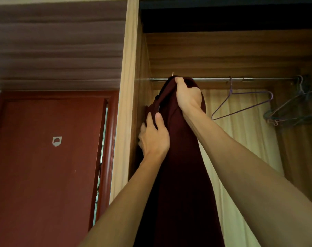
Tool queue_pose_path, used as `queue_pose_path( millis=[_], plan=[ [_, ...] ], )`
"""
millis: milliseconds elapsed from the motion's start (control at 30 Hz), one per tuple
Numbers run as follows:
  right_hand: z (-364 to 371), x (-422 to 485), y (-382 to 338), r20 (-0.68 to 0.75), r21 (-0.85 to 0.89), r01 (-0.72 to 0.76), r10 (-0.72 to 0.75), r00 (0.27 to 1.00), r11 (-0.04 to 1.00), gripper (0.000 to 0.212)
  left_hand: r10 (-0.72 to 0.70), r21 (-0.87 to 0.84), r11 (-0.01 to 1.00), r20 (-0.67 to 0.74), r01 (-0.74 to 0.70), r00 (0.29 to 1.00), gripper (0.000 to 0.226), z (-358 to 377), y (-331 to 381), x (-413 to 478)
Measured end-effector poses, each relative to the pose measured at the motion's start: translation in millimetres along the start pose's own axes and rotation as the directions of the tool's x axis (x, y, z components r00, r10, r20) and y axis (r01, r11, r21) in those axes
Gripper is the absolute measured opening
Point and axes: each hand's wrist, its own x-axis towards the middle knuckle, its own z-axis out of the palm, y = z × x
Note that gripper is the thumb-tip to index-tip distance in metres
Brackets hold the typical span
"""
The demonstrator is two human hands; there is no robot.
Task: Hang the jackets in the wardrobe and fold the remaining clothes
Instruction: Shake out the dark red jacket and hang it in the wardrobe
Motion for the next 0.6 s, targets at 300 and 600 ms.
queue_pose_path(
  millis=[300, 600],
  plan=[
    [30.8, 68.4, -8.1, -0.012, -0.075, 0.088, -0.089, 0.996, 0.993, 0.064, 0.093, 0.094, 0.99, 0.135, -0.107, 0.986, 0.076, 18.4, 1.3, 4.0],
    [57.0, 106.8, 43.4, 0.011, -0.174, 0.005, -0.003, 1.0, 0.985, 0.051, -0.005, 0.23, 0.972, 0.242, -0.053, 0.97, 0.069, 39.5, -41.9, 17.0]
  ],
)
